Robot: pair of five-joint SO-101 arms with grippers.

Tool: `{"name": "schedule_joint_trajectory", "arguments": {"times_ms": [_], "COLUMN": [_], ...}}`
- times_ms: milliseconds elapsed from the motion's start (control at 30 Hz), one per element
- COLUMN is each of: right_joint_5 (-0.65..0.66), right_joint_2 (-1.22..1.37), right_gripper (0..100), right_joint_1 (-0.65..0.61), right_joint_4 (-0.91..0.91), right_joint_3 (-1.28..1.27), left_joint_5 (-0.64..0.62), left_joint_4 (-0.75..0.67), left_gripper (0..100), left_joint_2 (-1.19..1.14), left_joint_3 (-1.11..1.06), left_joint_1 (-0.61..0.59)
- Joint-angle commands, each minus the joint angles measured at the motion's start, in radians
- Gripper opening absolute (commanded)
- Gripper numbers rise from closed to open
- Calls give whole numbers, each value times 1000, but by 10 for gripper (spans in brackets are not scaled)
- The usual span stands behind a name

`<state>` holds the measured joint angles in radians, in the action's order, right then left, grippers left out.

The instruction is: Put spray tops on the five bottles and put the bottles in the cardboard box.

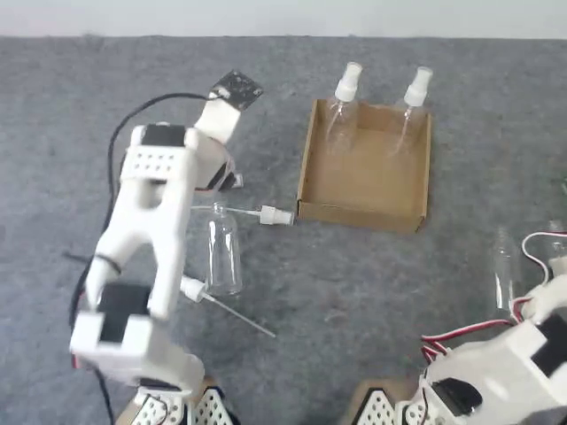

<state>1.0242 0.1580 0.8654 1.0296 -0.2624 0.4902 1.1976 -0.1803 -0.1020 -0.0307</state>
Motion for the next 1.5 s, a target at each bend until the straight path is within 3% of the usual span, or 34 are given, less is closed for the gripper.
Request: {"name": "schedule_joint_trajectory", "arguments": {"times_ms": [0,400,700,900,1100,1233,1367,1467], "right_joint_5": [17,11,11,11,11,-8,-120,-129], "right_joint_2": [-12,-10,-12,-12,-18,-21,-8,-8], "right_gripper": [103,199,202,213,336,318,233,221], "right_joint_1": [8,8,7,7,2,-31,-85,-96], "right_joint_4": [-13,8,45,47,90,107,119,119], "right_joint_3": [26,25,25,25,26,55,169,226], "left_joint_5": [55,126,120,43,-80,-183,-272,-298], "left_joint_4": [-25,-28,-18,54,258,388,384,327], "left_gripper": [177,175,30,10,10,10,10,10], "left_joint_2": [-118,-419,-489,-331,-51,104,259,397], "left_joint_3": [154,372,441,440,432,403,259,113], "left_joint_1": [8,9,3,-29,-23,-21,-25,-26]}}
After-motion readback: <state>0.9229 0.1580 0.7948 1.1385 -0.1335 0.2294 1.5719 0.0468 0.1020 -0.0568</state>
